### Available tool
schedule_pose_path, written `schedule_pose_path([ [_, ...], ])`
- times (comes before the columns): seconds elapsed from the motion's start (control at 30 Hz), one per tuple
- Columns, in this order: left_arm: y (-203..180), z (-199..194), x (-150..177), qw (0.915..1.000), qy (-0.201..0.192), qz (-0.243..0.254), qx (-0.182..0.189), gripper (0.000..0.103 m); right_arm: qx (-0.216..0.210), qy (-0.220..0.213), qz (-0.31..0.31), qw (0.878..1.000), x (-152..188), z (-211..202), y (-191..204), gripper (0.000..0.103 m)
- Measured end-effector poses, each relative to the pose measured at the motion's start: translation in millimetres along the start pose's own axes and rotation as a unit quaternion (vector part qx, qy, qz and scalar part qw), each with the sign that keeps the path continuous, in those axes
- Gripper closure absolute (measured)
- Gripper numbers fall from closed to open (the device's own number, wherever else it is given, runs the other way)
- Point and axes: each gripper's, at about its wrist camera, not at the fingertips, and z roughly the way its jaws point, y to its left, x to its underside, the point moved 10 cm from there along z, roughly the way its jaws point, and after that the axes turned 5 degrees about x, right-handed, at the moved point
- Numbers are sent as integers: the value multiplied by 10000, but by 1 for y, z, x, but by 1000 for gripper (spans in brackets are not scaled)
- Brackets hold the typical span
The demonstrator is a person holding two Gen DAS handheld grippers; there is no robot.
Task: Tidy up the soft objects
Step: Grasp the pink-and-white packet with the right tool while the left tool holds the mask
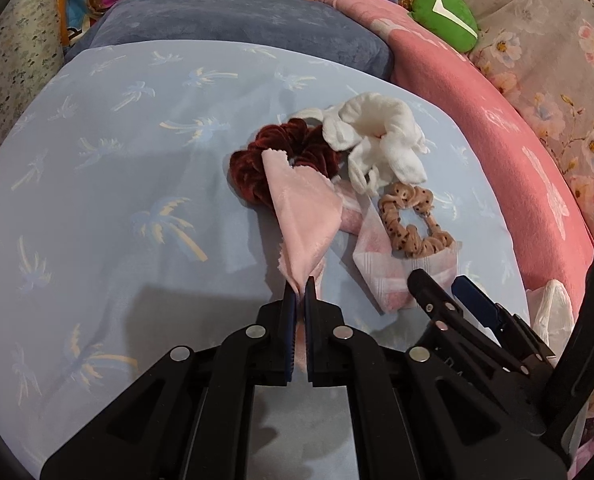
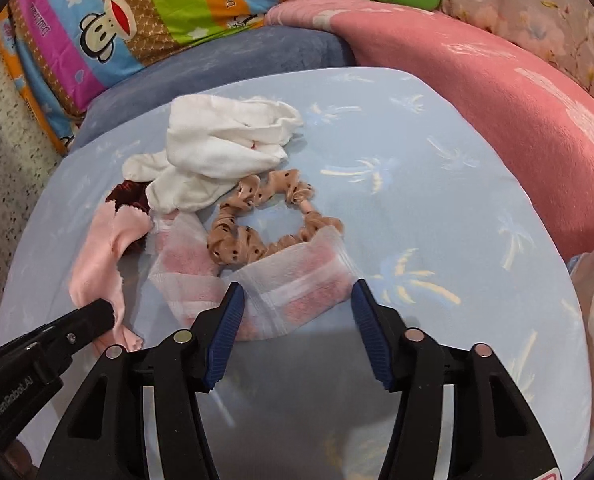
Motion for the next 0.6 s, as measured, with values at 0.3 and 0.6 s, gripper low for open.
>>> schedule_pose_path([
  [0.3,-9,-6,15,9999,77,39,86,99,-213,120,-123,9996,9,-7,-8,97],
  [0.6,-19,-10,11,9999,-17,101,113,99,-788,192,284,9963,7,-17,-17,87],
])
